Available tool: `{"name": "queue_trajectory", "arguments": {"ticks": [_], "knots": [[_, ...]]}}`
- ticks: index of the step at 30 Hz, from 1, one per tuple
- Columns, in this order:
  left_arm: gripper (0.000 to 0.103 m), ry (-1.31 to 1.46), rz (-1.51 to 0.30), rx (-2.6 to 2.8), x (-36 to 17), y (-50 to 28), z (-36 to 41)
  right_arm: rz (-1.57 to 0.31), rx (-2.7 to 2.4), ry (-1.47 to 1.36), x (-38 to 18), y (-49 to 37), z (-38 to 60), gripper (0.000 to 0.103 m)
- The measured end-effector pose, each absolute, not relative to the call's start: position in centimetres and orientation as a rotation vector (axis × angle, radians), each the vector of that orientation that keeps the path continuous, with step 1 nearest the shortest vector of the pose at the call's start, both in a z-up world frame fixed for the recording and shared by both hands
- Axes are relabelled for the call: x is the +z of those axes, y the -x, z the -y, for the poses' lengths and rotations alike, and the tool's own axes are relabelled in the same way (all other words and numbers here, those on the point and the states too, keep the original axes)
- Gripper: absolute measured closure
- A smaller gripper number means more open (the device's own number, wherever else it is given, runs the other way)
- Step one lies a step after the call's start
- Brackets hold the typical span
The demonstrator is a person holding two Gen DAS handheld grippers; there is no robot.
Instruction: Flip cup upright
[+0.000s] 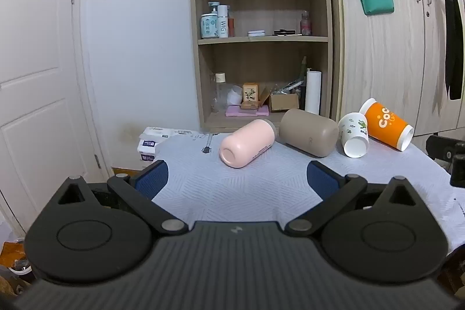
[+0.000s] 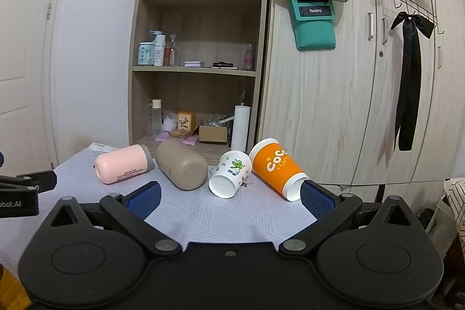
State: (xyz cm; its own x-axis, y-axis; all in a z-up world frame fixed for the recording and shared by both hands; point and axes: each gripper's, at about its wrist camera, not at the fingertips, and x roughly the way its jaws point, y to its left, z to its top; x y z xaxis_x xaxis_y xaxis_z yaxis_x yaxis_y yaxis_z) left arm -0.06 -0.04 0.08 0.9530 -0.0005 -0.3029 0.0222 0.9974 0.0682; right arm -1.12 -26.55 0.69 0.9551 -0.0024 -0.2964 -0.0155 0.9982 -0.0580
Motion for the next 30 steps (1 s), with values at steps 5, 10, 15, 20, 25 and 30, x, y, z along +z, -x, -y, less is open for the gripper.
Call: {"name": "queue_trajectory", "arguments": {"ticks": [5,10,15,20,25,30], "knots": [[0.000,-0.062,-0.302,-0.012,-0.1,0.0,-0.2,-0.298,0.007,0.059,0.7,1.1,26.6,0.000],[0.000,-0.049,-0.320,-0.021,-0.2,-0.3,-0.3,-0.299,0.005,0.059,0.7,1.1,26.5,0.000],[0.000,-0.045,-0.338,-0.018,0.2,0.0,-0.8,-0.302,0.004,0.059,0.9,0.9,26.5,0.000],[0.000,-0.049,-0.348,-0.014,-0.1,-0.2,-0.9,-0.308,0.005,0.058,0.5,1.0,26.5,0.000],[0.000,-0.053,-0.352,-0.016,-0.3,-0.2,-1.0,-0.316,0.002,0.063,0.5,0.8,26.5,0.000],[0.000,-0.058,-0.349,0.002,-0.6,-0.2,-1.0,-0.321,-0.001,0.066,0.5,0.9,26.5,0.000]]}}
